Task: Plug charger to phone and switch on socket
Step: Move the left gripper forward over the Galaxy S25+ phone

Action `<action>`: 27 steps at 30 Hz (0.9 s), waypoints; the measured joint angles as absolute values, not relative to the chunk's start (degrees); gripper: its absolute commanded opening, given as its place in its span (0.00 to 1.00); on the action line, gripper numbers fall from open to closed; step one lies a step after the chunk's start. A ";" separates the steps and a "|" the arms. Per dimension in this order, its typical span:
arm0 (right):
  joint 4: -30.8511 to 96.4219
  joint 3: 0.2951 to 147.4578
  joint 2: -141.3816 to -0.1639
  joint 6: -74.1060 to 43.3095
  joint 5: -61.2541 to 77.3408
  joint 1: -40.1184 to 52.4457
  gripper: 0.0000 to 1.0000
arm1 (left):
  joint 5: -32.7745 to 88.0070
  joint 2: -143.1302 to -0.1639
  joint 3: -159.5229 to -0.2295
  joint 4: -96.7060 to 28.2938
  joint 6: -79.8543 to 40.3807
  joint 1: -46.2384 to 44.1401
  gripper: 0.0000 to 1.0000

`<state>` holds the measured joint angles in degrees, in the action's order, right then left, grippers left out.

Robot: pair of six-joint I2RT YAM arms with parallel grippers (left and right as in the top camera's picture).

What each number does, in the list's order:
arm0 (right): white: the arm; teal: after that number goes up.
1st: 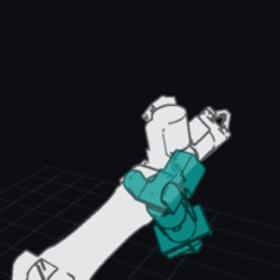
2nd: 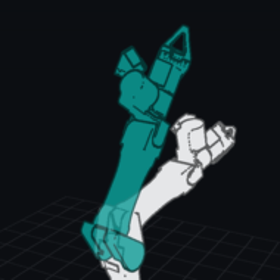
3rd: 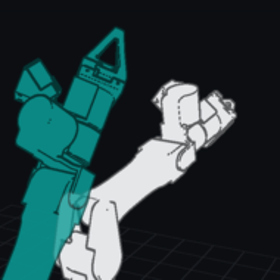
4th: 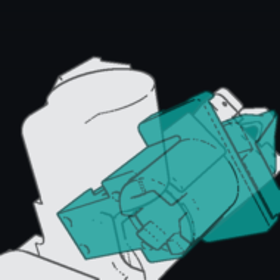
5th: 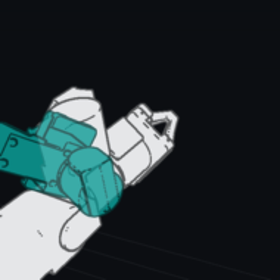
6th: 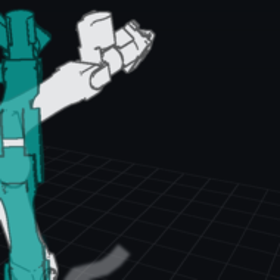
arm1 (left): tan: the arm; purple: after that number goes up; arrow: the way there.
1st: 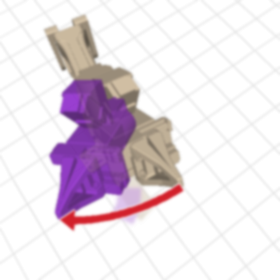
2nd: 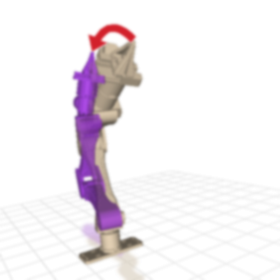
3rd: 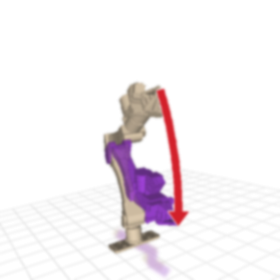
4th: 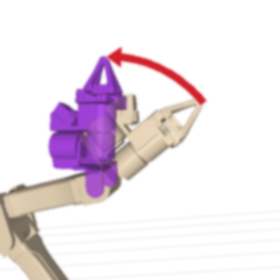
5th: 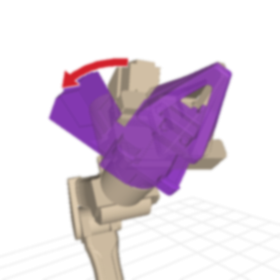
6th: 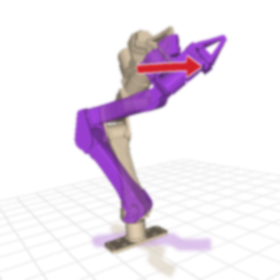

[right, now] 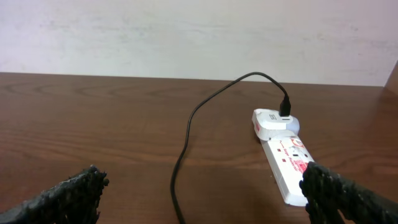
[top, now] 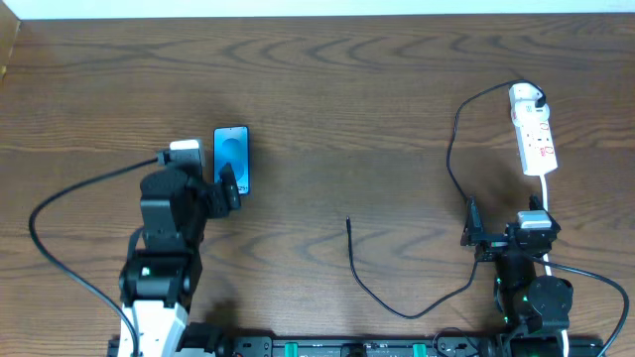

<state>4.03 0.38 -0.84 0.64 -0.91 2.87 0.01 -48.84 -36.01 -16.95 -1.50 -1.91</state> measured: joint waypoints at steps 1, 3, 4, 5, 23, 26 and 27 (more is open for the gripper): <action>4.03 0.38 -0.84 0.64 -0.91 2.87 0.99 | 0.01 -50.06 -37.01 -17.23 -1.50 -1.91 0.91; 4.03 0.38 -0.84 0.64 -0.91 2.87 0.99 | 0.01 -51.92 -38.46 -17.61 -1.50 -1.91 0.91; 4.03 0.38 -0.82 0.64 -0.91 2.87 0.99 | 0.03 -52.64 -38.94 -17.63 -1.50 -1.91 0.91; 4.03 0.38 -0.84 0.64 -0.91 2.87 0.99 | 0.05 -53.58 -39.53 -17.78 -1.50 -1.91 0.91; 4.03 0.38 -0.82 0.64 -0.91 2.87 0.99 | 0.97 -67.72 -50.00 -27.64 -1.69 -1.91 0.91; 4.03 0.38 -0.82 0.64 -0.91 2.87 0.99 | 0.97 -70.06 -50.96 -28.40 -1.69 -1.91 0.91; 4.03 0.38 -0.84 0.64 -0.91 2.87 0.99 | 0.97 -70.81 -51.29 -28.80 -1.69 -1.91 0.91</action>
<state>4.03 0.38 -0.84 0.64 -0.91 2.87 0.97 -70.81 -51.29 -28.80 -1.69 -1.91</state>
